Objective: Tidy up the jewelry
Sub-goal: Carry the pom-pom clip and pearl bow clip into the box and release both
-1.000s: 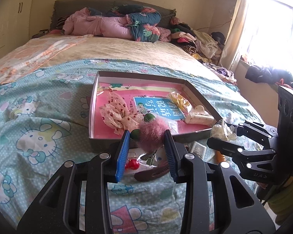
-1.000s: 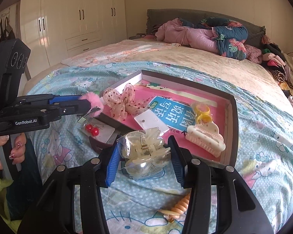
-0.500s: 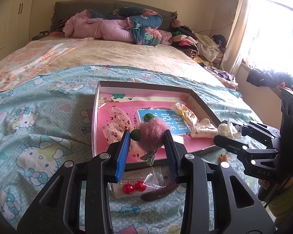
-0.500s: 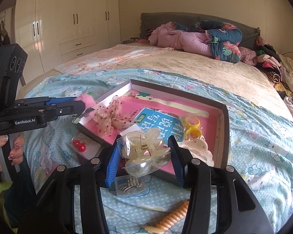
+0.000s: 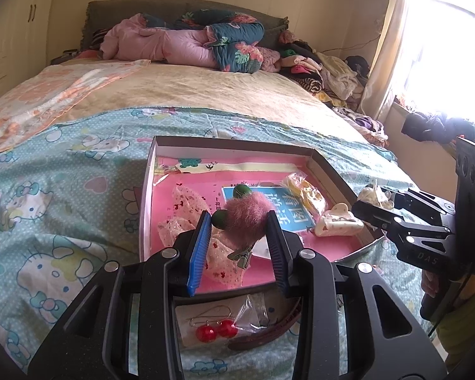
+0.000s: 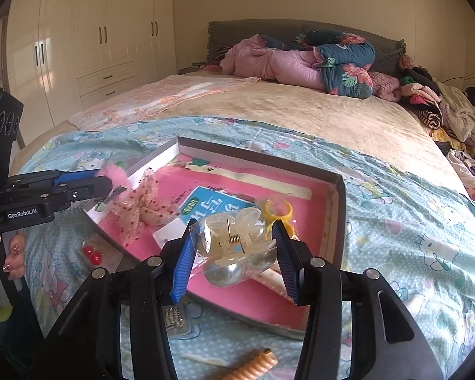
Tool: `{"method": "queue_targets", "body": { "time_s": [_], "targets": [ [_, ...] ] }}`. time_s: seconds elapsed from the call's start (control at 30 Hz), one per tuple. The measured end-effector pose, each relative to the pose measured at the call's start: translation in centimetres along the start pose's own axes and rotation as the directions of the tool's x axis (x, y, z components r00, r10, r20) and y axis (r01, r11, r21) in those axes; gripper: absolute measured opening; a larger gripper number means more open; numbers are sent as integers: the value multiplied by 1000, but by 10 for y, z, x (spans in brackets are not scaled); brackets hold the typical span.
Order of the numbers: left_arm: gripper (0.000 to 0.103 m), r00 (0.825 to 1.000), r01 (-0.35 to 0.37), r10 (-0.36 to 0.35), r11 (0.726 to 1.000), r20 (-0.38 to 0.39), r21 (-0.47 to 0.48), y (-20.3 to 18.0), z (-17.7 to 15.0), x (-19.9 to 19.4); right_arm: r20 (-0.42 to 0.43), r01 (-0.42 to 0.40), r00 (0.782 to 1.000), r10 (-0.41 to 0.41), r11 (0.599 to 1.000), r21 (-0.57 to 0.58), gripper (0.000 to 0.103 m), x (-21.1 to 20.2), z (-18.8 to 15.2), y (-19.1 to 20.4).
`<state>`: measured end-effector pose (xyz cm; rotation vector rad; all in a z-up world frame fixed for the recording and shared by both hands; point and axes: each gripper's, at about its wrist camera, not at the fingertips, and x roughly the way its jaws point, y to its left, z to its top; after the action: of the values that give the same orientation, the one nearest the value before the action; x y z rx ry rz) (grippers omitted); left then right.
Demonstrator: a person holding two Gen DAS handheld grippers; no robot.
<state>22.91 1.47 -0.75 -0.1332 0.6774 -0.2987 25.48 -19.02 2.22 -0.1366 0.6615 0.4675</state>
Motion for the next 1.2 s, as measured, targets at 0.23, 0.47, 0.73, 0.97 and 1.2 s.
{"method": "queue_targets", "body": {
  "time_s": [0.23, 0.47, 0.73, 0.97, 1.2],
  "targets": [
    [27, 1000, -5, 5, 1000, -7, 11, -2, 4, 13, -9, 38, 999, -38, 999, 15, 45, 13, 5, -15],
    [27, 1000, -13, 13, 1000, -28, 23, -5, 6, 28, -22, 54, 998, -54, 998, 26, 46, 28, 11, -25],
    [27, 998, -34, 35, 999, -48, 34, -3, 5, 44, -44, 36, 998, -35, 999, 28, 46, 52, 19, -23],
    [27, 997, -56, 59, 997, -57, 47, -2, 12, 58, -70, 16, 997, -15, 1000, 14, 46, 72, 23, -15],
    [27, 995, -70, 73, 996, -70, 46, 4, 18, 73, -108, 4, 994, -4, 1000, 7, 46, 90, 24, -10]
  ]
}}
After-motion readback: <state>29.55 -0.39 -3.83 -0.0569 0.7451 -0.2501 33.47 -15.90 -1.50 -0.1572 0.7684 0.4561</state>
